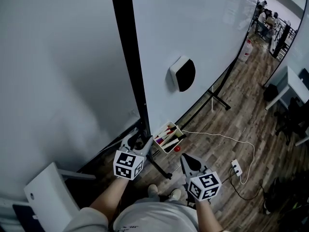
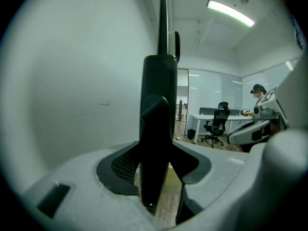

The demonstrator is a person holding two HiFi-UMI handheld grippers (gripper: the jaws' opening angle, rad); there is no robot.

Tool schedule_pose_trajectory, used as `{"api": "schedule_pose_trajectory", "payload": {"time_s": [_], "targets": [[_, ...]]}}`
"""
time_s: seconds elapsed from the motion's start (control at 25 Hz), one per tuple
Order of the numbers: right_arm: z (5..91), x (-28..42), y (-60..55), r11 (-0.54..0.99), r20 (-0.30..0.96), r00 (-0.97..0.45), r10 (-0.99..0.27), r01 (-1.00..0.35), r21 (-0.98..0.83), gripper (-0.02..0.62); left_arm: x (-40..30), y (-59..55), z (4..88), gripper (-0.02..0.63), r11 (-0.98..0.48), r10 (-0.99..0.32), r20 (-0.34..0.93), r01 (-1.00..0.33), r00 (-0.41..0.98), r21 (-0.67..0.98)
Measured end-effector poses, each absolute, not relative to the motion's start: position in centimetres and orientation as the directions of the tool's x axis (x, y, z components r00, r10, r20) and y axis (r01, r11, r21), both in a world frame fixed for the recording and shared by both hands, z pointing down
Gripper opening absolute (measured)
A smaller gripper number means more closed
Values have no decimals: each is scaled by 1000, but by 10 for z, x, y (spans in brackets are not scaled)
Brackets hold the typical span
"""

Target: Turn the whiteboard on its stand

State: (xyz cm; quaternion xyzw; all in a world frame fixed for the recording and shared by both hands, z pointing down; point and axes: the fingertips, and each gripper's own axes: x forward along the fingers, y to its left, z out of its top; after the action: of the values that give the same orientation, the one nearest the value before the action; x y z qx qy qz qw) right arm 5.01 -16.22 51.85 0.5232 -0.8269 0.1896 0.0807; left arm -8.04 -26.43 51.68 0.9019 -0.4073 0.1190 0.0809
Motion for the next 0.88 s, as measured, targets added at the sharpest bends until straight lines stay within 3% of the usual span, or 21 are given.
{"api": "schedule_pose_trajectory", "payload": {"time_s": [0.16,0.88], "targets": [[532,18,-147,418,333,-470,-818,-882,-218,-5,-115,-240,533,200,-648,-720,281,-759,635,54],[507,23,-136,466,325,-516,-793,-857,-221,-5,-135,-219,513,201,-593,-751,299,-800,589,88]]}}
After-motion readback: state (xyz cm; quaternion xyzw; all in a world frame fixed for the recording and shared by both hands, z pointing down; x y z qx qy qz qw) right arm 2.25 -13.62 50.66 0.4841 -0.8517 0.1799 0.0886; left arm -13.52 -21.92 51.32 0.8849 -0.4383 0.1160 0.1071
